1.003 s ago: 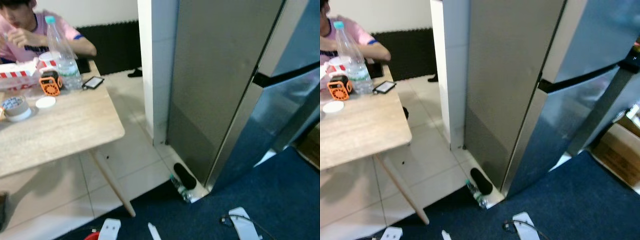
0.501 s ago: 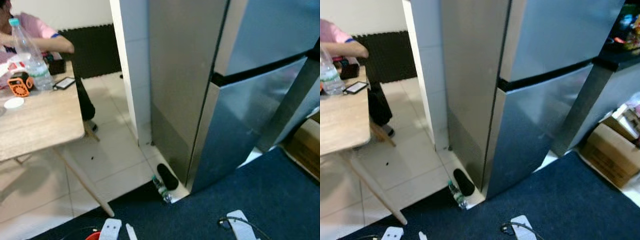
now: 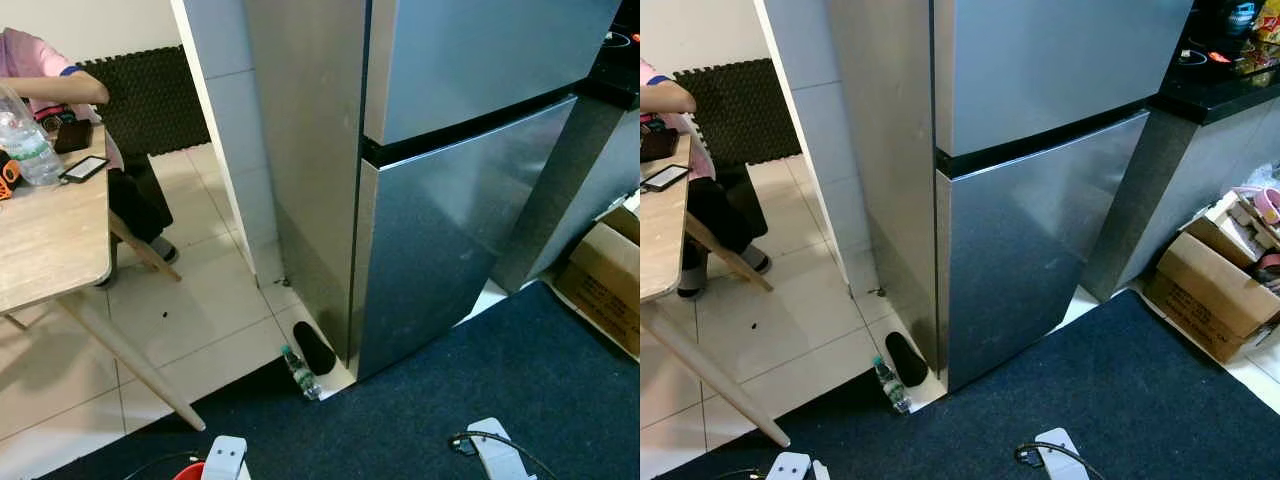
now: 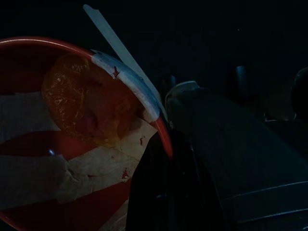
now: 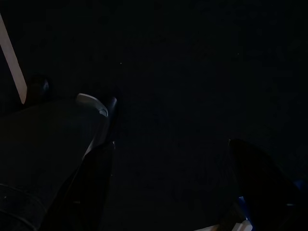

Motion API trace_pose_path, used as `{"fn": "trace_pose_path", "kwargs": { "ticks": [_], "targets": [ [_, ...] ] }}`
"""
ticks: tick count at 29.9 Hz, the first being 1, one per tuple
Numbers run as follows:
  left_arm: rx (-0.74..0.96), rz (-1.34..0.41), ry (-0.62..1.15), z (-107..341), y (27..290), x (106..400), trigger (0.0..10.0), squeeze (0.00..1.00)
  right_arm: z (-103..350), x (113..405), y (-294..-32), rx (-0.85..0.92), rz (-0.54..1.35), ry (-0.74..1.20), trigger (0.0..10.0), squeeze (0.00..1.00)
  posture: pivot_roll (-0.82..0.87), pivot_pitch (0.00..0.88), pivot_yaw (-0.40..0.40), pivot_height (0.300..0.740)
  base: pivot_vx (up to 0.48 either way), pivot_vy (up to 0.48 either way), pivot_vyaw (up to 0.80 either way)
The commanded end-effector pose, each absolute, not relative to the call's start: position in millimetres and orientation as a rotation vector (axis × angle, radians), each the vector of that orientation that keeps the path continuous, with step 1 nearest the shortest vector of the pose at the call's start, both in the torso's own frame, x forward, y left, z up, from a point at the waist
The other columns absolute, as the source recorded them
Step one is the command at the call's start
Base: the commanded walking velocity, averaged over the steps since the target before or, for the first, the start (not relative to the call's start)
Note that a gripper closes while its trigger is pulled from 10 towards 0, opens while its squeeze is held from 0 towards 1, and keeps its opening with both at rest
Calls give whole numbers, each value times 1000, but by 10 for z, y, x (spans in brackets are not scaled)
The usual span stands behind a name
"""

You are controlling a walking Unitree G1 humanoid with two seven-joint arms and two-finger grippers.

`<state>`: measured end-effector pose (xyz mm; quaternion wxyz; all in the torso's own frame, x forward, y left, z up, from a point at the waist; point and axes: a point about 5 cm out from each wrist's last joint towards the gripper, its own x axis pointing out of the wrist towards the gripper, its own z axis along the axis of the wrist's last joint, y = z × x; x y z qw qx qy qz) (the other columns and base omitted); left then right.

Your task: Restocking fridge

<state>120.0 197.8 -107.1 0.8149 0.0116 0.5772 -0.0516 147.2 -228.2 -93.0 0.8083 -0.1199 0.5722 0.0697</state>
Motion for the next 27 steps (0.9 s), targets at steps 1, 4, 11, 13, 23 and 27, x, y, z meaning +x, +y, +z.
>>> {"fn": "trace_pose_path", "kwargs": {
  "ticks": [1, 4, 11, 13, 23, 27],
  "targets": [
    [34, -114, 1324, -1132, 2007, 961, 10000, 0, -956, 1432, -2231, -244, 153, 1223, 10000, 0, -39, 0, 17, 740, 0, 0, 0],
    [36, -111, 1324, -1131, 2017, 960, 10000, 0, -971, 1418, -2185, -239, 158, 1224, 10000, 0, -37, 0, 21, 740, 0, 0, 0],
    [46, -124, 1322, -1131, 2010, 965, 10000, 0, -972, 1428, -2161, -236, 159, 1219, 10000, 0, -27, 0, 20, 740, 0, 0, 0],
    [48, -129, 1322, -1130, 2008, 967, 10000, 0, -972, 1430, -2158, -237, 162, 1219, 10000, 0, -27, 0, 20, 740, 0, 0, 0],
    [42, -137, 1325, -1133, 1995, 963, 10000, 0, -974, 1426, -2155, -242, 167, 1227, 10000, 0, -28, 0, 18, 740, 0, 0, 0],
    [43, -141, 1326, -1133, 1991, 961, 10000, 0, -977, 1444, -2111, -242, 173, 1224, 10000, 0, -26, 0, 15, 740, 0, 0, 0]
  ]
}}
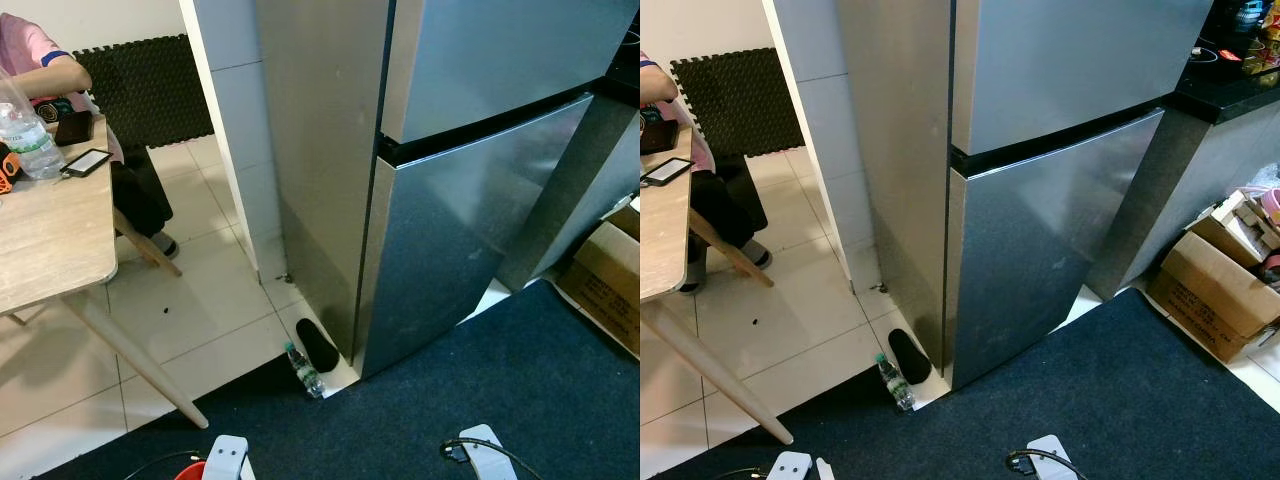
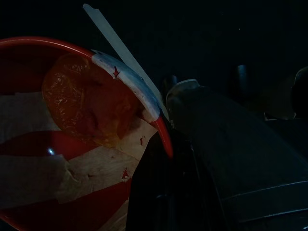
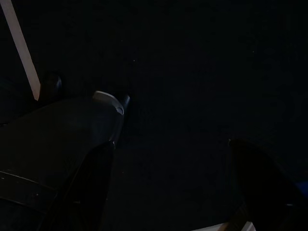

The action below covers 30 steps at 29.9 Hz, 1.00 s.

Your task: Restocking fridge

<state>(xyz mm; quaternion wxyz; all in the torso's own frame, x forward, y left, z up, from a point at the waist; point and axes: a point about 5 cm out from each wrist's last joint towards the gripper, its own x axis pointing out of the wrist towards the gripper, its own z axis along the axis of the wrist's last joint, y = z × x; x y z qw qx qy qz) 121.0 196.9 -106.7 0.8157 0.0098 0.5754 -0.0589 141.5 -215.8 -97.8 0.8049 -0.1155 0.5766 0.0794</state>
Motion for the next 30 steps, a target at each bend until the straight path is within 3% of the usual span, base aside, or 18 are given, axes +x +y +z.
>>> {"fn": "trace_pose_path", "kwargs": {
  "ticks": [1, 8, 13, 14, 15, 18, 19, 21, 22, 30],
  "targets": [
    [43, -141, 1326, -1133, 1991, 961, 10000, 0, -977, 1444, -2111, -242, 173, 1224, 10000, 0, -26, 0, 15, 740, 0, 0, 0],
    [45, -135, 1321, -1133, 1994, 965, 10000, 0, -954, 1544, -2034, -243, 187, 1204, 10000, 0, -28, 0, 7, 740, 0, 0, 0],
    [44, -119, 1316, -1129, 2012, 972, 10000, 0, -937, 1541, -2127, -247, 174, 1203, 10000, 0, -29, 0, 10, 740, 0, 0, 0],
    [42, -118, 1316, -1129, 2012, 973, 7176, 0, -943, 1508, -2159, -248, 170, 1208, 10000, 0, -29, 0, 10, 740, 0, 0, 0],
    [43, -123, 1314, -1127, 2014, 975, 0, 0, -953, 1456, -2203, -247, 165, 1217, 10000, 0, -29, 0, 10, 740, 0, 0, 0],
    [43, -125, 1313, -1127, 2015, 976, 0, 0, -960, 1413, -2239, -248, 161, 1224, 10000, 0, -29, 0, 10, 740, 0, 0, 0],
    [43, -109, 1314, -1128, 2024, 972, 7490, 0, -967, 1355, -2296, -251, 156, 1235, 10000, 0, -28, 0, 9, 740, 0, 0, 0],
    [42, -102, 1315, -1128, 2027, 969, 7490, 0, -967, 1347, -2306, -251, 156, 1237, 10000, 0, -28, 0, 9, 740, 0, 0, 0],
    [47, -106, 1318, -1129, 2029, 964, 10000, 0, -957, 1384, -2295, -251, 155, 1232, 10000, 0, -28, 0, 12, 740, 0, 0, 0],
    [50, -113, 1319, -1128, 2029, 966, 10000, 0, -913, 1612, -2109, -243, 168, 1193, 10000, 0, -29, 0, 11, 740, 0, 0, 0]
  ]
}}
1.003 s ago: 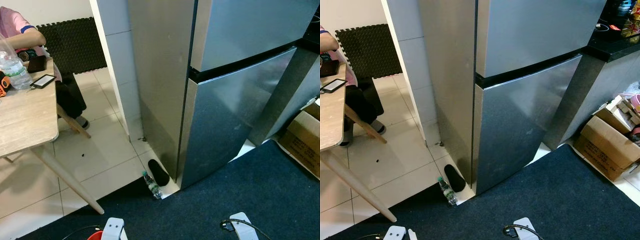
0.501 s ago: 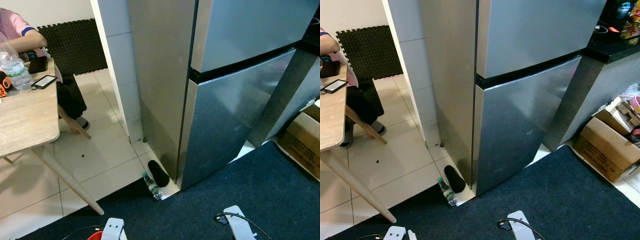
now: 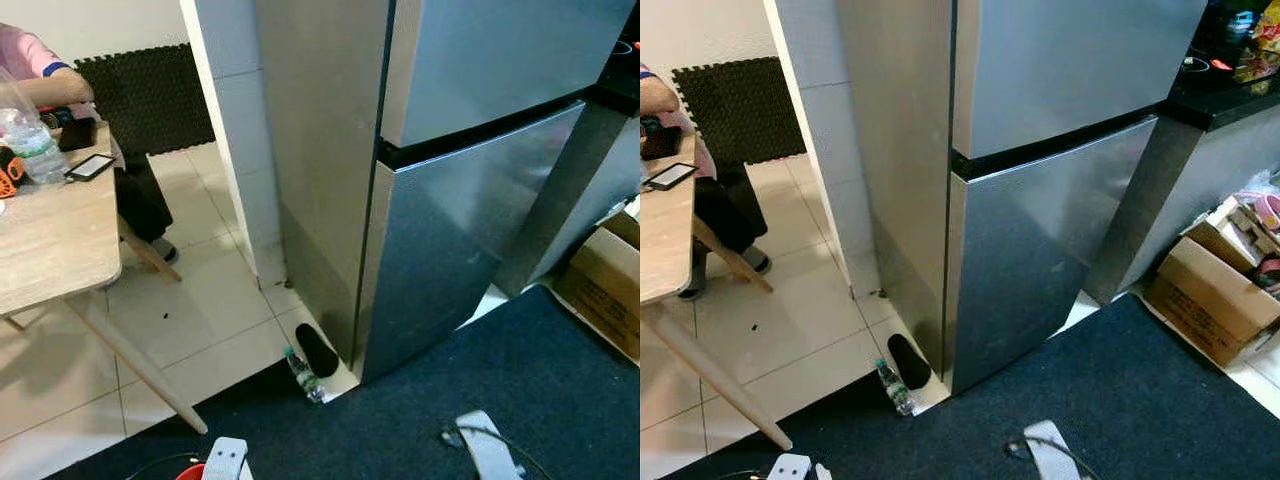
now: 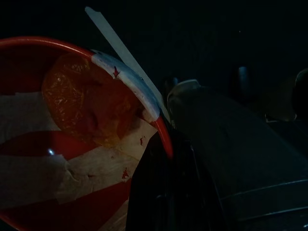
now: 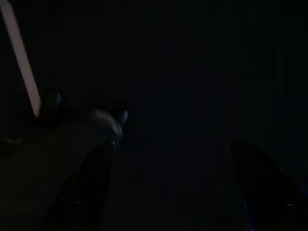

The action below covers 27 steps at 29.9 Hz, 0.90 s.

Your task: Restocking fridge

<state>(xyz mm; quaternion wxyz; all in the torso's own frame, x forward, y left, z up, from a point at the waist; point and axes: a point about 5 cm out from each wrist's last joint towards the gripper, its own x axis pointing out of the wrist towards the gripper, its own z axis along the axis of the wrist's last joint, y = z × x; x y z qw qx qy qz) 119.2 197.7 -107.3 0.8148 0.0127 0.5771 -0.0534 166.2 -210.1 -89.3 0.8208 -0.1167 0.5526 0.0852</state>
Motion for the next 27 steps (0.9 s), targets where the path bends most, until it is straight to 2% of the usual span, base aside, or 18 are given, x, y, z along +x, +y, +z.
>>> {"fn": "trace_pose_path", "kwargs": {
  "ticks": [1, 11, 12, 18, 21, 24, 26, 27],
  "targets": [
    [50, -114, 1319, -1128, 2028, 966, 10000, 0, -916, 1612, -2097, -243, 169, 1193, 10000, 0, -27, 0, 10, 740, 0, 0, 0],
    [59, -121, 1318, -1130, 2019, 966, 10000, 0, -947, 1573, -2014, -239, 179, 1197, 10000, 0, -28, 0, 8, 740, 0, 0, 0],
    [66, -120, 1316, -1130, 2018, 970, 10000, 0, -954, 1555, -2010, -241, 180, 1201, 10000, 0, -24, 0, -10, 740, 0, 0, 0],
    [81, -90, 1297, -1125, 2032, 987, 10000, 0, -943, 1551, -2083, -255, 170, 1200, 10000, 0, -17, 0, -9, 740, 0, 0, 0],
    [94, -8, 1260, -1117, 2072, 1004, 10000, 0, -901, 1612, -2193, -271, 98, 1172, 10000, 0, -18, 0, -2, 740, 0, 0, 0],
    [109, 22, 1235, -1108, 2096, 1023, 10000, 0, -866, 1557, -2435, -315, 10, 1169, 10000, 0, -24, 0, -3, 740, 0, 0, 0],
    [109, 22, 1235, -1108, 2096, 1023, 10000, 0, -866, 1557, -2435, -315, 10, 1169, 10000, 0, -24, 0, -3, 740, 0, 0, 0],
    [118, 41, 1226, -1103, 2110, 1032, 10000, 0, -837, 1546, -2554, -348, -33, 1167, 10000, 0, -21, 0, 2, 740, 0, 0, 0]
  ]
}}
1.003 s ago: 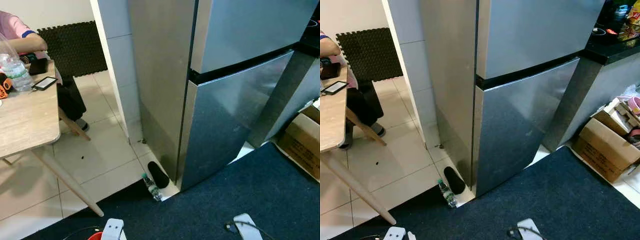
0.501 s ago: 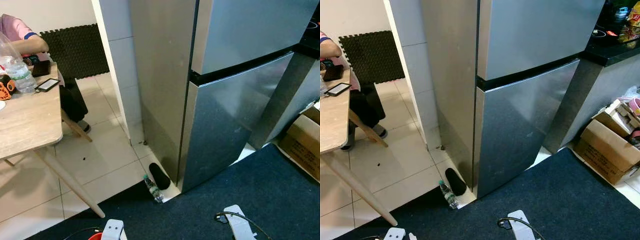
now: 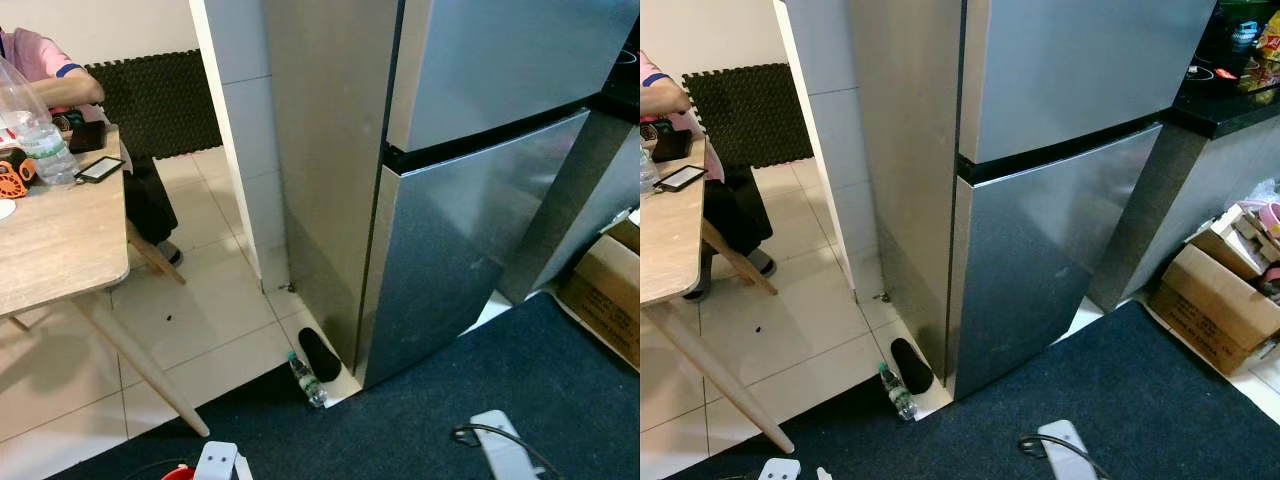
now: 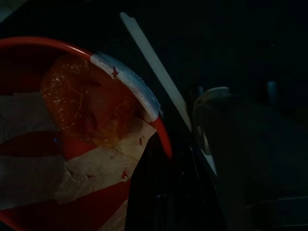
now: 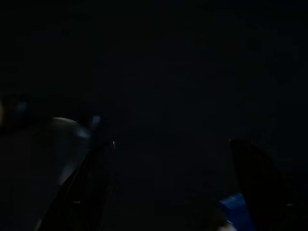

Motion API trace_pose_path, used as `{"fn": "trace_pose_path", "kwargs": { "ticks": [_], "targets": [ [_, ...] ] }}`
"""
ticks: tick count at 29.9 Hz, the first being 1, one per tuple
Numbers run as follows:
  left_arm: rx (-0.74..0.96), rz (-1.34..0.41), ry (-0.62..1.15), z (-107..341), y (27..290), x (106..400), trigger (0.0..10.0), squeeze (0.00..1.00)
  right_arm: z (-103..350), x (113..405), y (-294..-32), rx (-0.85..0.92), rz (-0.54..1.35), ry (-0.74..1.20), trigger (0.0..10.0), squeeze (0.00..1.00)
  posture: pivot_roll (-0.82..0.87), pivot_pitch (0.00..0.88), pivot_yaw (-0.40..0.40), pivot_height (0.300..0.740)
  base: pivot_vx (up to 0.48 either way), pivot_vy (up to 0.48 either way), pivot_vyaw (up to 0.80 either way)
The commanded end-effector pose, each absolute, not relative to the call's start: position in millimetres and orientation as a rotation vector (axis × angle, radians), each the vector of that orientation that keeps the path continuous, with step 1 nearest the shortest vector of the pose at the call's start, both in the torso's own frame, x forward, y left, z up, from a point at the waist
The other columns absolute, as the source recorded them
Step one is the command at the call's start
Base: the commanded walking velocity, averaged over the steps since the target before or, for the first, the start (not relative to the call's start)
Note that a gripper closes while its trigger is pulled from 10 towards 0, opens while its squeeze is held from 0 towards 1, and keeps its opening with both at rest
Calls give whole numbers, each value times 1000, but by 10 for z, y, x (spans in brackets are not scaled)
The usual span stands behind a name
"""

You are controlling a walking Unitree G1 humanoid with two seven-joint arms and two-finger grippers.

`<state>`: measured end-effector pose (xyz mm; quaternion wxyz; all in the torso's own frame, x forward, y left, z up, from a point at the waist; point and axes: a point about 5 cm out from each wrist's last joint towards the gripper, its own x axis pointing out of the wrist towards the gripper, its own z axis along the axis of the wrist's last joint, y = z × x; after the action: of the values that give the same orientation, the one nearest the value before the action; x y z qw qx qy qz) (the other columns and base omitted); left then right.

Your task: Restocking fridge

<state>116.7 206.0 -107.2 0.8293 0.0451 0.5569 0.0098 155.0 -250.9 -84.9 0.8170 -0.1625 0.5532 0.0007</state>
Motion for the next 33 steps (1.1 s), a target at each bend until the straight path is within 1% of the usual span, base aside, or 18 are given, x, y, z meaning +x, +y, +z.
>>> {"fn": "trace_pose_path", "kwargs": {
  "ticks": [1, 2, 4, 5, 6, 7, 8, 9, 11, 12, 13, 14, 16, 21, 23, 25, 30, 33],
  "targets": [
    [152, 63, 1219, -1098, 2130, 1041, 10000, 0, -783, 1576, -2684, -406, -70, 1153, 10000, 0, -26, 0, 6, 740, 0, 0, 0],
    [175, 76, 1216, -1094, 2143, 1046, 10000, 0, -745, 1604, -2754, -443, -89, 1143, 10000, 0, -26, 0, 6, 740, 0, 0, 0],
    [201, 157, 1183, -991, 2414, 1209, 10000, 0, -675, 1705, -2821, -406, -139, 1100, 10000, 0, -34, 0, 0, 740, 0, 0, 0],
    [201, 157, 1183, -991, 2414, 1209, 10000, 0, -675, 1705, -2821, -406, -139, 1100, 10000, 0, -34, 0, 0, 740, 0, 0, 0],
    [193, 177, 1175, -958, 2493, 1248, 10000, 0, -656, 1766, -2793, -348, -140, 1073, 10000, 0, -30, 0, 4, 740, 0, 0, 0],
    [136, 217, 1154, -939, 2534, 1269, 10000, 0, -602, 1923, -2713, -238, -139, 997, 10000, 0, -33, 0, 1, 740, 0, 0, 0],
    [136, 217, 1154, -939, 2534, 1269, 10000, 0, -602, 1923, -2713, -238, -139, 997, 10000, 0, -33, 0, 1, 740, 0, 0, 0],
    [106, 237, 1142, -937, 2534, 1272, 10000, 0, -575, 1986, -2688, -203, -146, 964, 10000, 0, -33, 0, 1, 740, 0, 0, 0],
    [-11, 299, 1088, -923, 2506, 1331, 10000, 0, -502, 2145, -2628, -45, -207, 884, 10000, 0, -26, 0, -12, 740, 0, 0, 0],
    [-11, 299, 1088, -923, 2506, 1331, 10000, 0, -502, 2145, -2628, -45, -207, 884, 10000, 0, -26, 0, -12, 740, 0, 0, 0],
    [-32, 291, 1074, -915, 2478, 1376, 10000, 0, -485, 2202, -2574, -8, -191, 869, 10000, 0, -23, 0, -5, 740, 0, 0, 0],
    [-32, 291, 1074, -915, 2478, 1376, 10000, 0, -485, 2202, -2574, -8, -191, 869, 10000, 0, -23, 0, -5, 740, 0, 0, 0],
    [-28, 254, 1039, -889, 2427, 1478, 10000, 0, -475, 2260, -2485, -27, -135, 865, 10000, 0, -30, 0, -17, 740, 0, 0, 0],
    [-40, 212, 1024, -879, 2369, 1537, 10000, 0, -502, 2238, -2443, -30, -110, 880, 10000, 0, -29, 0, -8, 740, 0, 0, 0],
    [-45, 138, 1024, -891, 2252, 1573, 10000, 0, -597, 2077, -2462, 7, -129, 938, 10000, 0, -32, 0, -7, 740, 0, 0, 0],
    [-40, 121, 1024, -893, 2234, 1575, 10000, 0, -614, 2046, -2467, 13, -132, 950, 10000, 0, -32, 0, -7, 740, 0, 0, 0],
    [-48, 89, 1042, -934, 2160, 1506, 10000, 0, -722, 1858, -2432, 30, -107, 1009, 10000, 0, -29, 0, -2, 740, 0, 0, 0],
    [-55, 71, 1063, -960, 2116, 1461, 10000, 0, -721, 1842, -2455, 39, -104, 1004, 10000, 0, -24, 0, -3, 740, 0, 0, 0]
  ]
}}
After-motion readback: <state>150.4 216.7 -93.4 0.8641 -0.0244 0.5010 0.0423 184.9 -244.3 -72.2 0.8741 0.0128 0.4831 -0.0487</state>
